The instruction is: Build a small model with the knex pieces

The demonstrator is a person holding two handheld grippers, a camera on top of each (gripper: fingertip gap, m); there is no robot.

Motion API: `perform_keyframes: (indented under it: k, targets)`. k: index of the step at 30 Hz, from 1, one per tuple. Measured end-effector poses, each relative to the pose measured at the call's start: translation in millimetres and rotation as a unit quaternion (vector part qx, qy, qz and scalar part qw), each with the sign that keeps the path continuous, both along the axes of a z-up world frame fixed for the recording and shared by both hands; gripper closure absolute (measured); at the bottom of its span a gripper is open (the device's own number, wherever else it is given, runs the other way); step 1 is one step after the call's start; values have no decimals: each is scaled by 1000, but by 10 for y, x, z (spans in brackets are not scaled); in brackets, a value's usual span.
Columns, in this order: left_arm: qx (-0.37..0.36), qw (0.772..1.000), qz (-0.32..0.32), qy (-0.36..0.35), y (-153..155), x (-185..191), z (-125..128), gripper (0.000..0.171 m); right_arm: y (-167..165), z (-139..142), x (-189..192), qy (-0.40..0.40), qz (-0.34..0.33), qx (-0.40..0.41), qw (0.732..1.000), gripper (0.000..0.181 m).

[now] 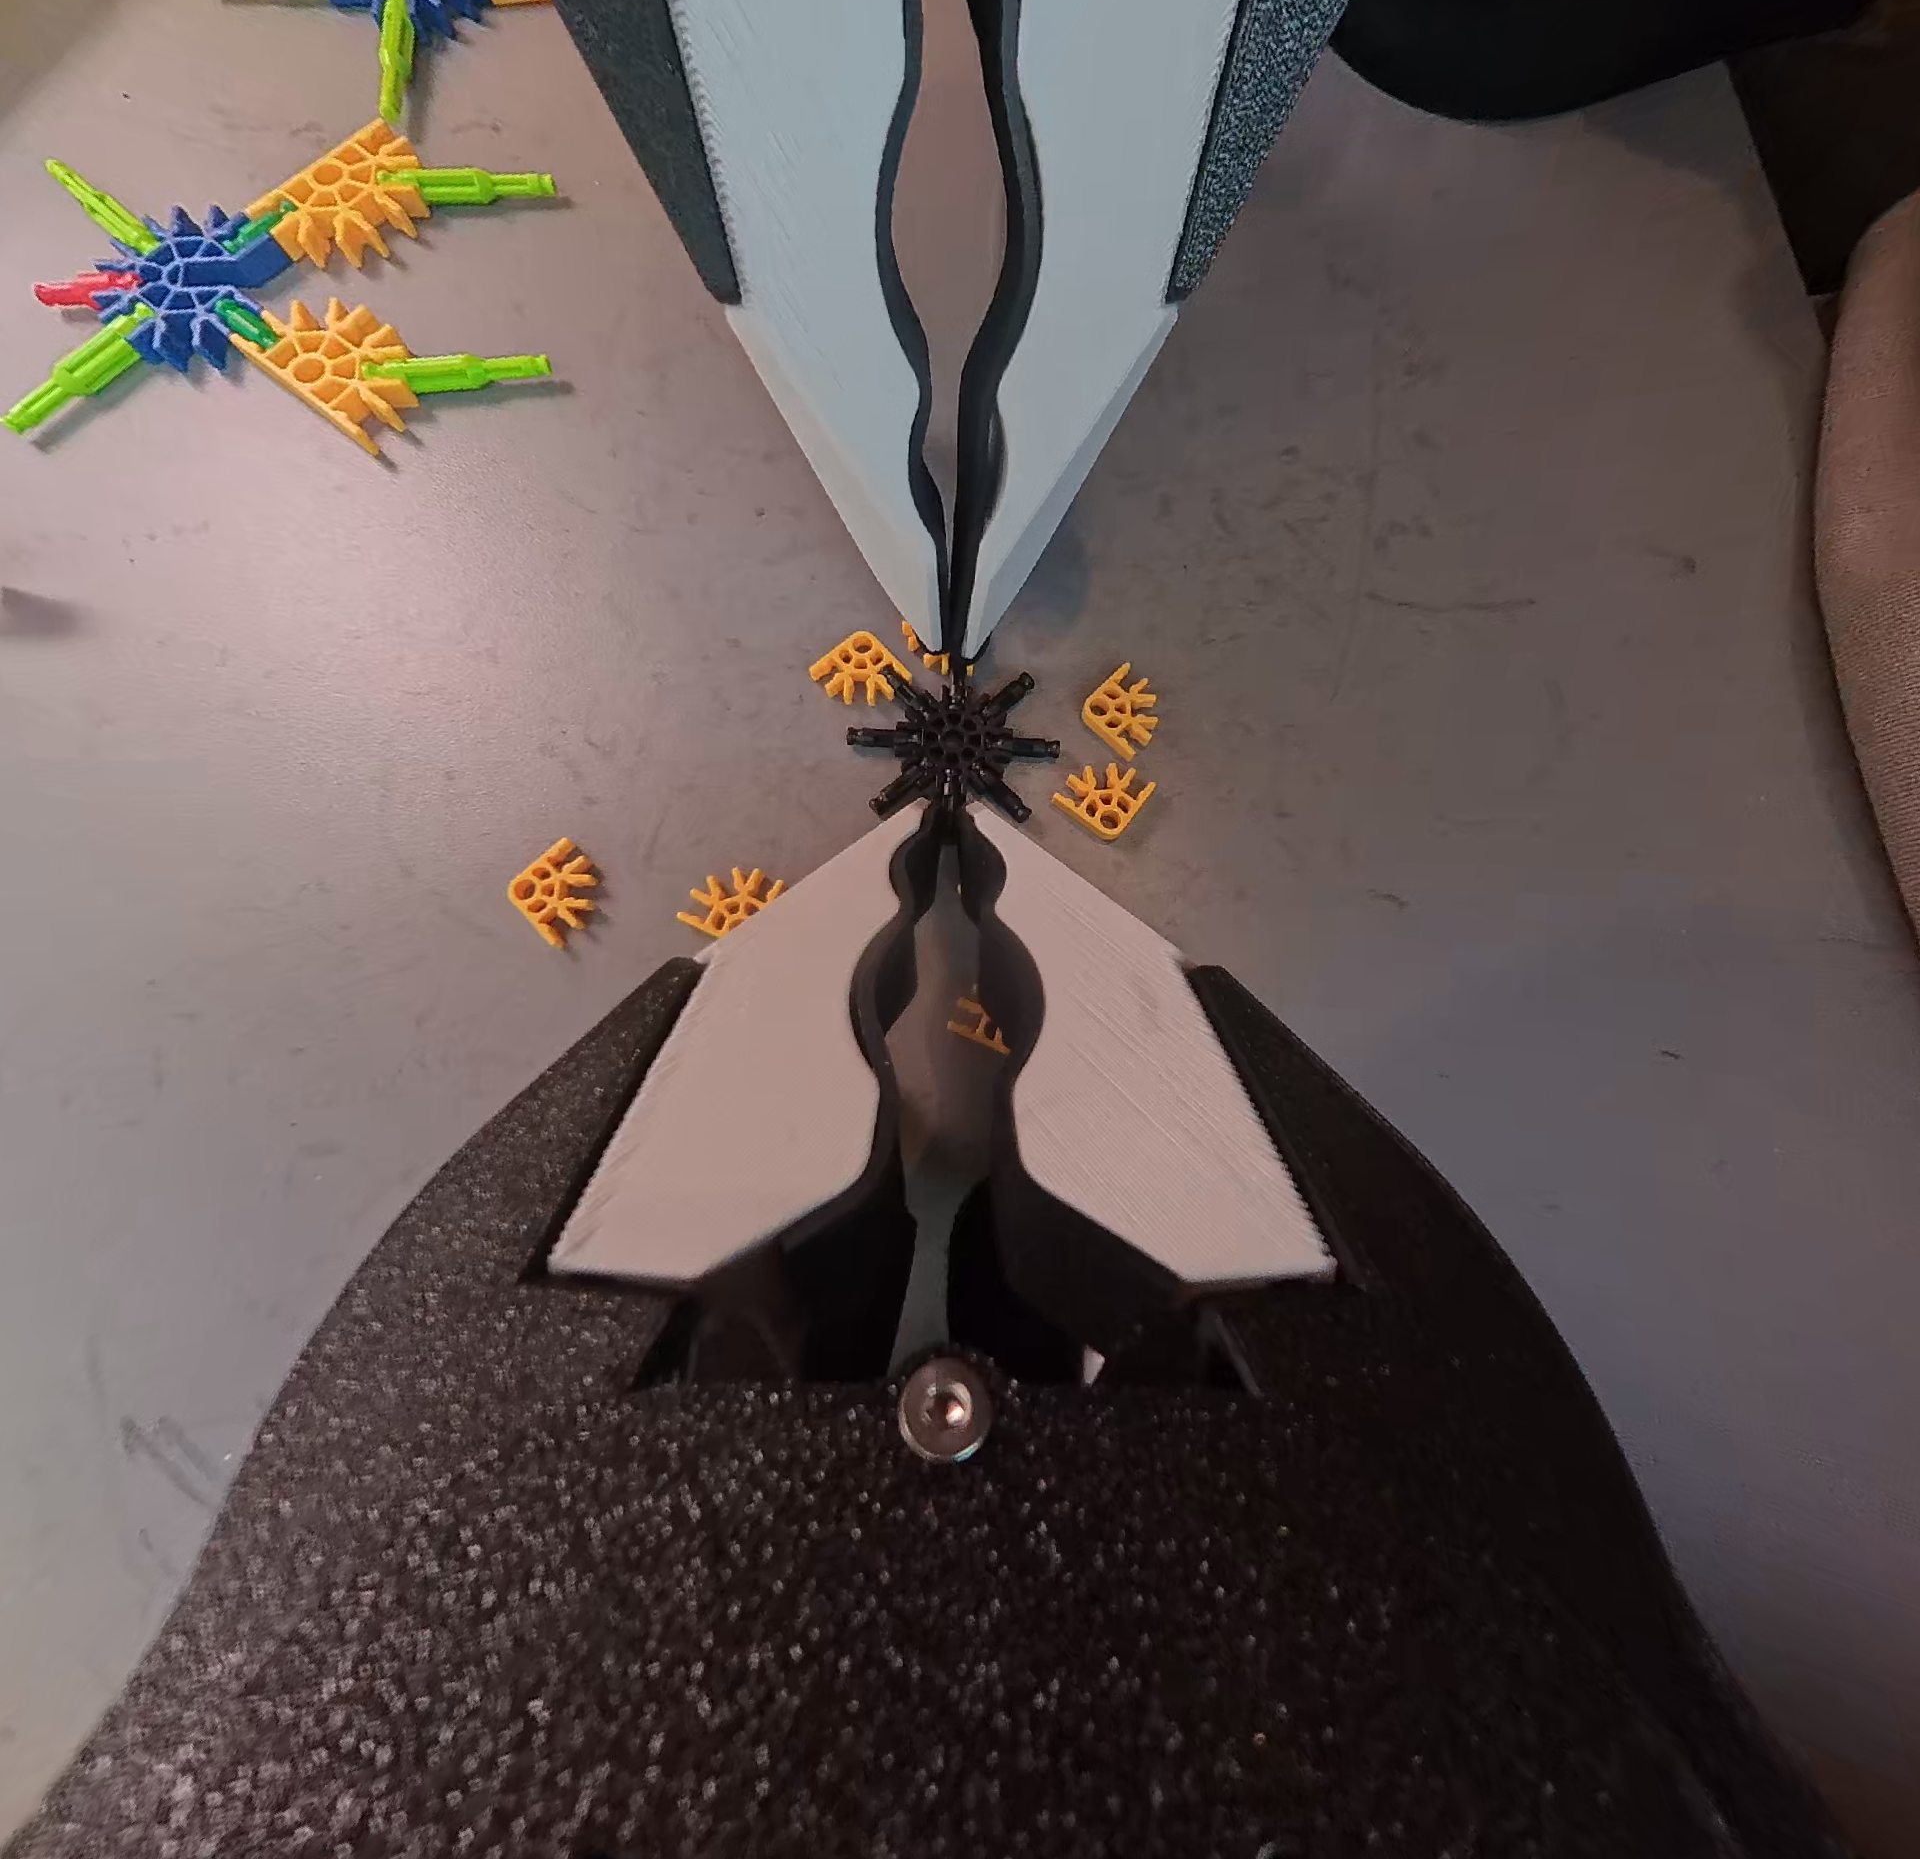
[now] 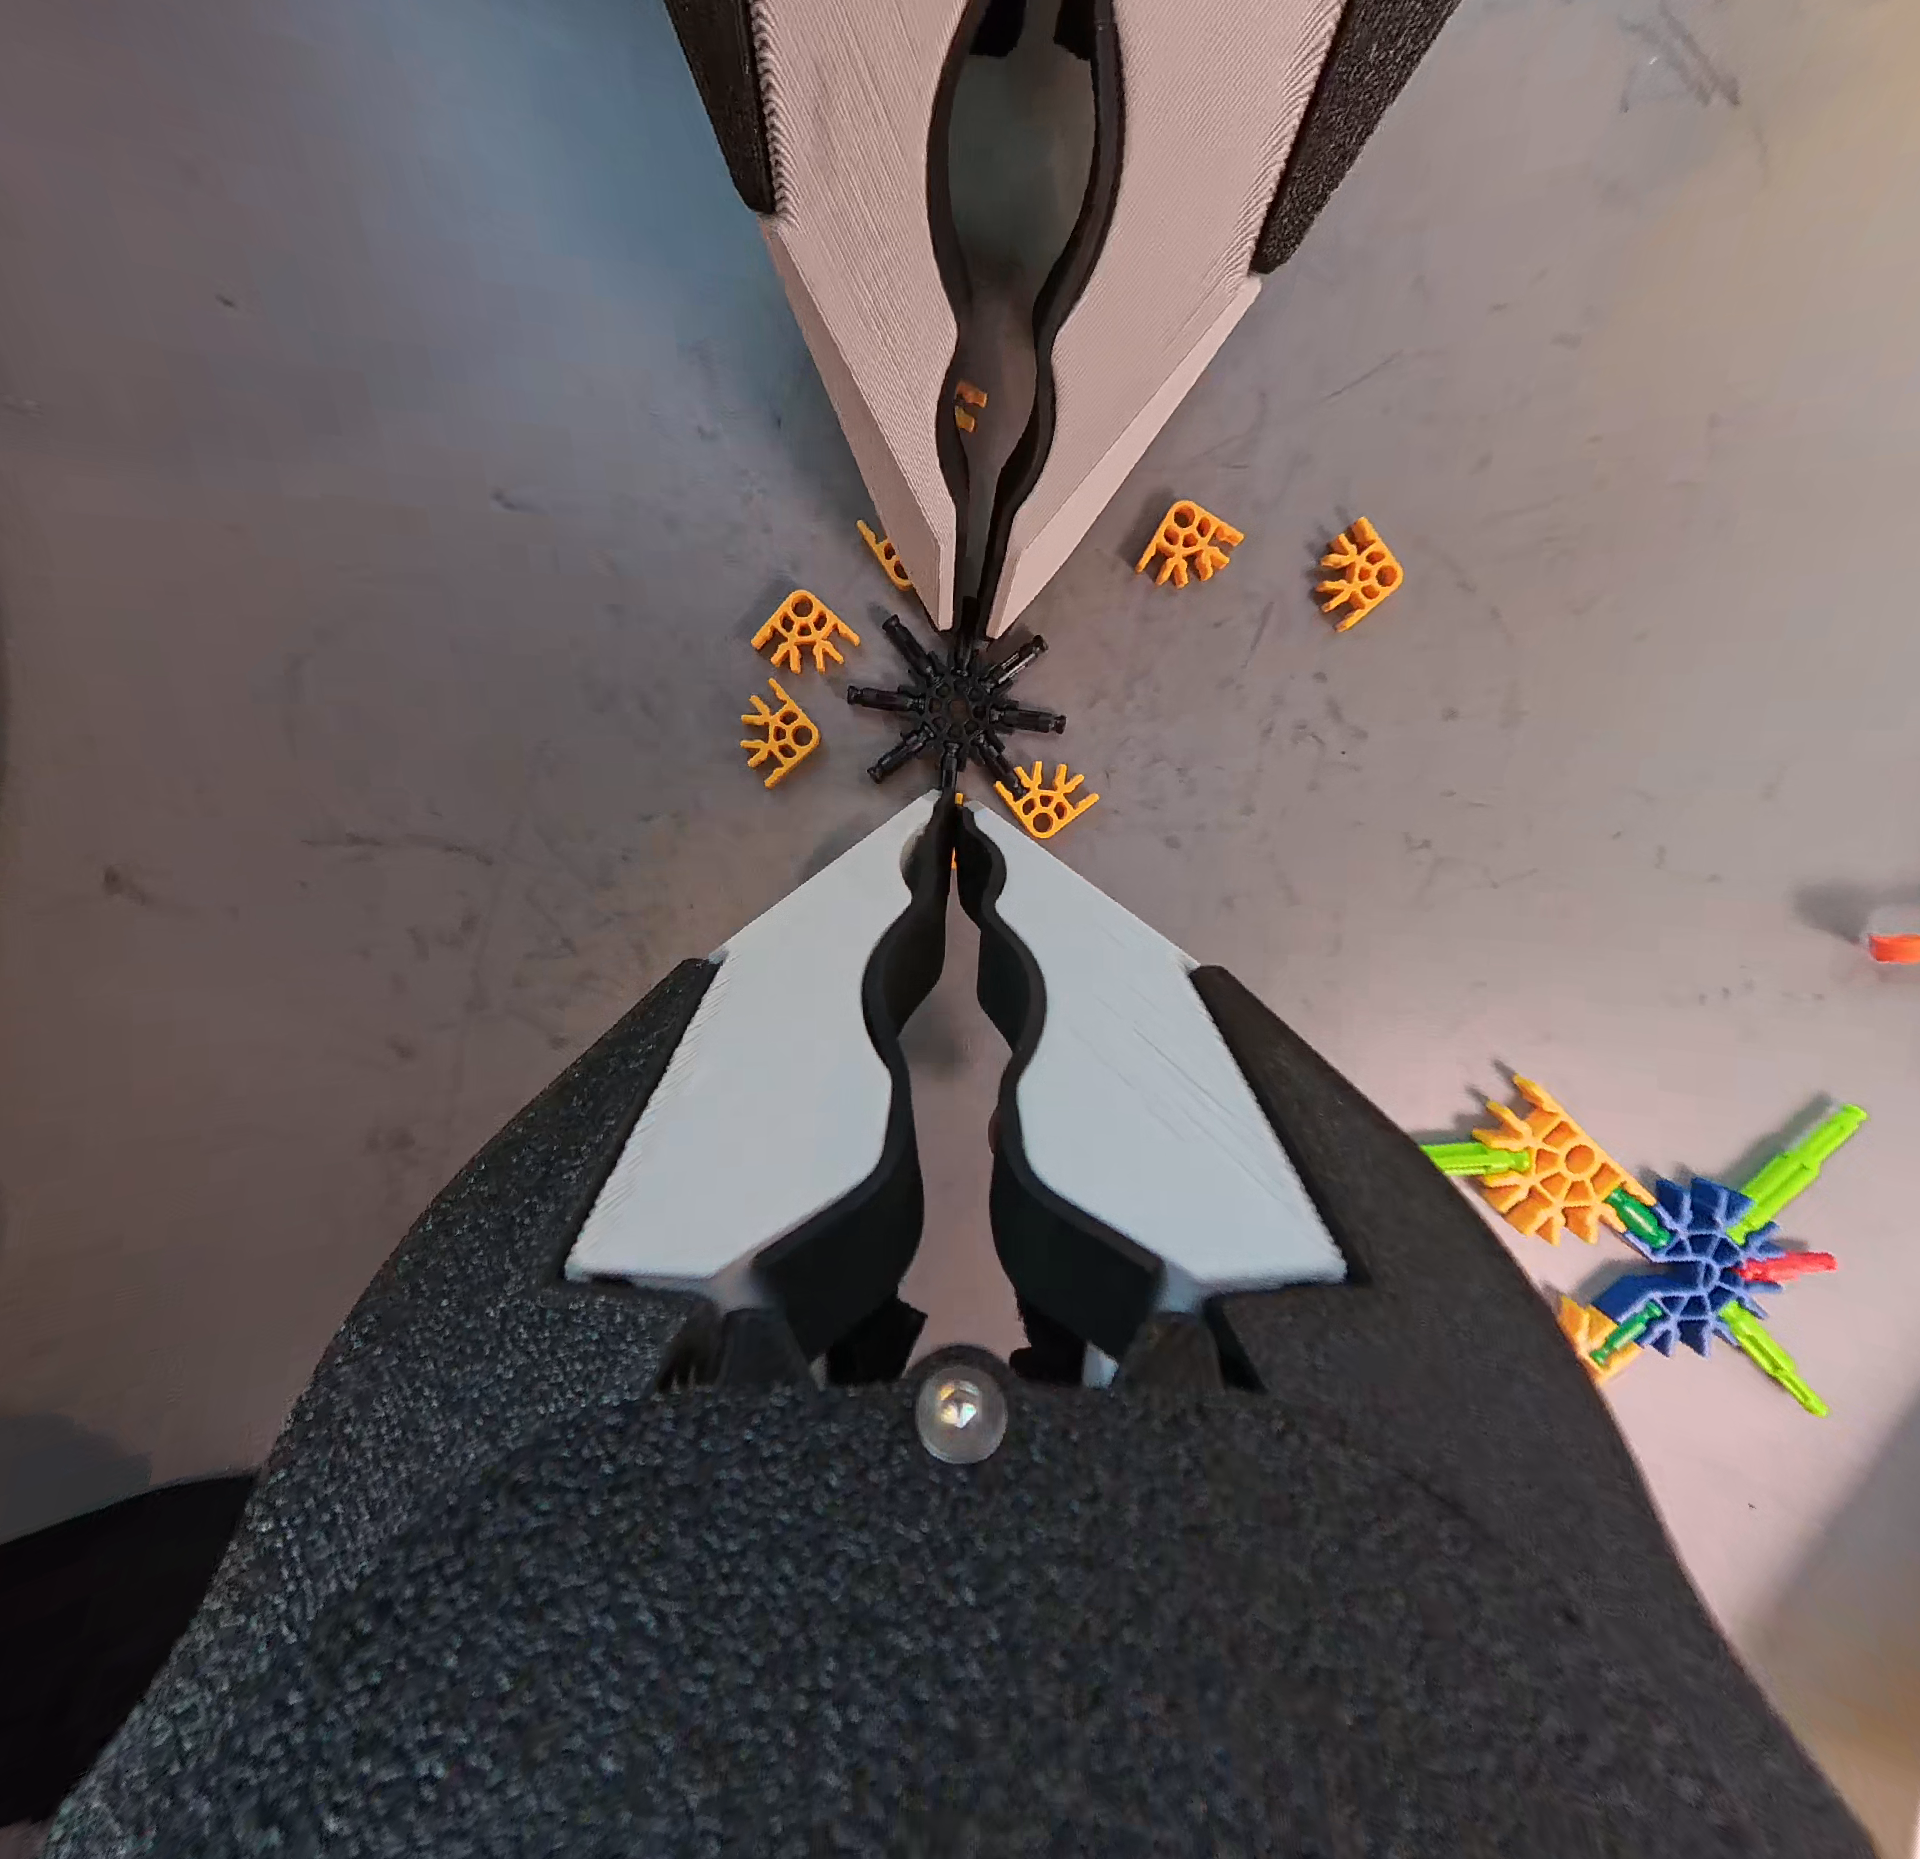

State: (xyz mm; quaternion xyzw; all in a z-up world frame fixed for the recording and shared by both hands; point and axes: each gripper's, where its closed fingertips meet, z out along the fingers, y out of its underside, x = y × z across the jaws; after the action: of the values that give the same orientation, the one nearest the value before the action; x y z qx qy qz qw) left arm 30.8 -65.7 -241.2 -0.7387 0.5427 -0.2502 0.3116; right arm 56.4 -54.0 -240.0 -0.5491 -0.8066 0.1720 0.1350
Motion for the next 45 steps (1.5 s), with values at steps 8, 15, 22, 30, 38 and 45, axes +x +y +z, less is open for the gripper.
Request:
perform_keyframes:
  k: [8, 15, 22, 30, 38, 45]
  targets:
    - [5, 1000, 3, -4, -7, -17, 0, 168, 3, 19, -3, 22, 17, -5, 1000, 181]
    - [12, 1000, 12, -5, 36, -54, 20, 163, -91, 327, -69, 148, 6, -64, 987, 170]
    - [-3, 999, 24, -38, -2, -185, 184, 157, -31, 362, -256, 219, 10, -86, 972, 165]
    - [-10, 1000, 14, 10, -187, -299, 83, 148, 197, 393, -267, 268, -42, -97, 958, 163]
    - [-17, 999, 23, 23, -172, -324, -2, 156, 175, 396, -228, 264, -33, -86, 960, 163]
    - [4, 995, 90, -50, 70, -258, 222, 157, 153, 478, -250, 274, -29, -37, 961, 163]
